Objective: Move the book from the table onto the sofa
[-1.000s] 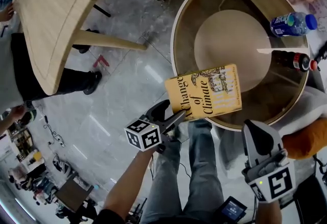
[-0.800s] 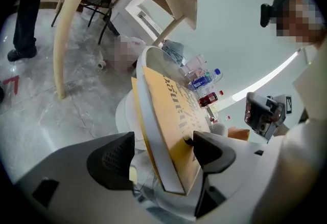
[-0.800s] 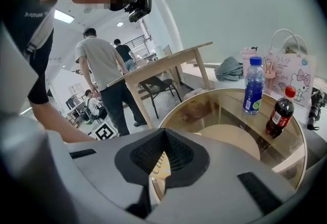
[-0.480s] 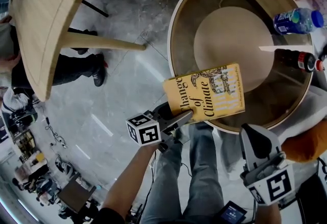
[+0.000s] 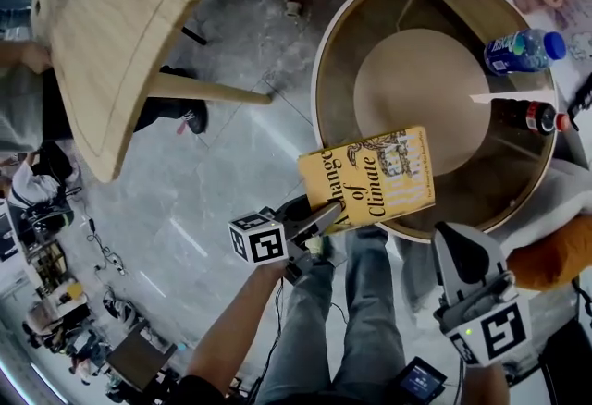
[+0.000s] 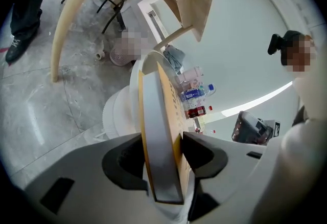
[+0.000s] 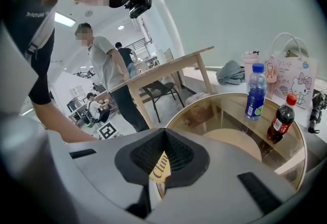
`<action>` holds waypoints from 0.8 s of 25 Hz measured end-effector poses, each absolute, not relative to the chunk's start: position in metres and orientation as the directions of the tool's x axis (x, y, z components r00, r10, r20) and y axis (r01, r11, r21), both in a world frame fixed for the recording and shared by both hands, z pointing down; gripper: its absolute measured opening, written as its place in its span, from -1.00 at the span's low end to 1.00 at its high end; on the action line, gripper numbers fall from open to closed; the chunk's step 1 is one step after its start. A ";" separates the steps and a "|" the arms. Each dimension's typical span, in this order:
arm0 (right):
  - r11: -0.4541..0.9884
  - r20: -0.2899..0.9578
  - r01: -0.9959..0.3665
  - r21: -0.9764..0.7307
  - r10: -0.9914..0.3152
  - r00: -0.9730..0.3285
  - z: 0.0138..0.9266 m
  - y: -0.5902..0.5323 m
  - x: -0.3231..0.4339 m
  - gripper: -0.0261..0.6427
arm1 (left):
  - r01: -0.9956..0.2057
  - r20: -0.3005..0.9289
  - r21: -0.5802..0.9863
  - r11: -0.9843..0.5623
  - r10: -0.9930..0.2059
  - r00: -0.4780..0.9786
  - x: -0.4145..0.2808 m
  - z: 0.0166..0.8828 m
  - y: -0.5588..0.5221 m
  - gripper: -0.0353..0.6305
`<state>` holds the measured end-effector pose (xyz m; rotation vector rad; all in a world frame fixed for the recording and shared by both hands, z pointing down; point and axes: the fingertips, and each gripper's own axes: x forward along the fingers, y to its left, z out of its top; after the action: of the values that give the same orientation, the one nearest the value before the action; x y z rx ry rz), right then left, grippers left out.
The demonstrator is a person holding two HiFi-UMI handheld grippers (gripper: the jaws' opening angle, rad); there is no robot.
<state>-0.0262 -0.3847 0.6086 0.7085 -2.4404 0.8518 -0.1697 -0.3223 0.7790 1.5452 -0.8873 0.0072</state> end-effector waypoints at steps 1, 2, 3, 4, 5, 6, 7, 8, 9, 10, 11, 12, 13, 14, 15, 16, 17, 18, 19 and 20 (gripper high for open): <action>0.678 0.559 -0.596 -0.430 -0.319 -0.766 0.604 -0.386 -0.028 -0.91 | -0.529 0.493 0.844 0.089 -0.519 0.699 -0.172 0.773 -0.324 -0.25; 0.680 0.552 -0.594 -0.428 -0.324 -0.768 0.598 -0.387 -0.029 -0.91 | -0.535 0.497 0.840 0.087 -0.520 0.695 -0.174 0.767 -0.325 -0.27; 0.683 0.544 -0.593 -0.426 -0.330 -0.771 0.591 -0.388 -0.030 -0.91 | -0.543 0.504 0.835 0.088 -0.519 0.691 -0.176 0.761 -0.327 -0.29; 0.686 0.536 -0.593 -0.421 -0.339 -0.773 0.584 -0.389 -0.031 -0.91 | -0.555 0.514 0.827 0.089 -0.516 0.685 -0.177 0.754 -0.329 -0.31; 0.688 0.528 -0.594 -0.416 -0.349 -0.774 0.577 -0.391 -0.031 -0.91 | -0.567 0.526 0.819 0.090 -0.512 0.679 -0.179 0.747 -0.332 -0.32; 0.689 0.521 -0.596 -0.411 -0.359 -0.774 0.569 -0.392 -0.031 -0.91 | -0.580 0.537 0.810 0.088 -0.508 0.674 -0.180 0.740 -0.335 -0.33; 0.690 0.516 -0.599 -0.406 -0.368 -0.773 0.561 -0.393 -0.030 -0.91 | -0.591 0.546 0.802 0.084 -0.504 0.670 -0.181 0.732 -0.338 -0.35; 0.691 0.513 -0.603 -0.400 -0.376 -0.772 0.554 -0.394 -0.029 -0.91 | -0.601 0.551 0.796 0.075 -0.502 0.666 -0.182 0.723 -0.342 -0.37; 0.692 0.511 -0.606 -0.393 -0.383 -0.769 0.547 -0.394 -0.028 -0.91 | -0.611 0.554 0.789 0.063 -0.503 0.664 -0.182 0.714 -0.347 -0.39; 0.692 0.510 -0.609 -0.388 -0.389 -0.767 0.540 -0.394 -0.026 -0.91 | -0.620 0.555 0.783 0.049 -0.506 0.661 -0.182 0.705 -0.351 -0.41; 0.693 0.508 -0.612 -0.382 -0.395 -0.765 0.532 -0.393 -0.025 -0.91 | -0.629 0.556 0.777 0.035 -0.508 0.658 -0.182 0.696 -0.355 -0.42; 0.693 0.505 -0.615 -0.377 -0.403 -0.764 0.524 -0.393 -0.024 -0.91 | -0.639 0.558 0.769 0.020 -0.508 0.656 -0.183 0.687 -0.358 -0.44; 0.691 0.501 -0.619 -0.373 -0.412 -0.761 0.517 -0.391 -0.023 -0.91 | -0.651 0.564 0.759 0.004 -0.504 0.655 -0.183 0.680 -0.360 -0.45; 0.687 0.499 -0.625 -0.371 -0.420 -0.758 0.509 -0.390 -0.021 -0.91 | -0.664 0.573 0.747 -0.012 -0.496 0.653 -0.183 0.673 -0.361 -0.46; 0.684 0.499 -0.630 -0.369 -0.426 -0.755 0.503 -0.389 -0.020 -0.91 | -0.676 0.581 0.736 -0.025 -0.489 0.651 -0.183 0.668 -0.362 -0.46; 0.682 0.500 -0.634 -0.364 -0.431 -0.751 0.496 -0.387 -0.019 -0.91 | -0.684 0.586 0.729 -0.034 -0.484 0.650 -0.184 0.662 -0.363 -0.46; 0.681 0.499 -0.639 -0.358 -0.439 -0.747 0.490 -0.386 -0.018 -0.91 | -0.686 0.588 0.726 -0.039 -0.482 0.649 -0.184 0.656 -0.364 -0.46; 0.680 0.496 -0.643 -0.351 -0.448 -0.744 0.483 -0.385 -0.016 -0.91 | -0.686 0.586 0.727 -0.040 -0.485 0.650 -0.185 0.649 -0.364 -0.46; 0.679 0.492 -0.649 -0.344 -0.458 -0.740 0.475 -0.385 -0.015 -0.91 | -0.683 0.581 0.729 -0.041 -0.490 0.650 -0.185 0.641 -0.364 -0.46; 0.678 0.488 -0.654 -0.335 -0.469 -0.736 0.467 -0.385 -0.014 -0.91 | -0.679 0.574 0.733 -0.040 -0.497 0.650 -0.186 0.633 -0.365 -0.46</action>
<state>-0.0136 -0.3853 0.4668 0.8823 -2.5296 0.7074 -0.1856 -0.3653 0.6332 1.6907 -0.9680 0.1917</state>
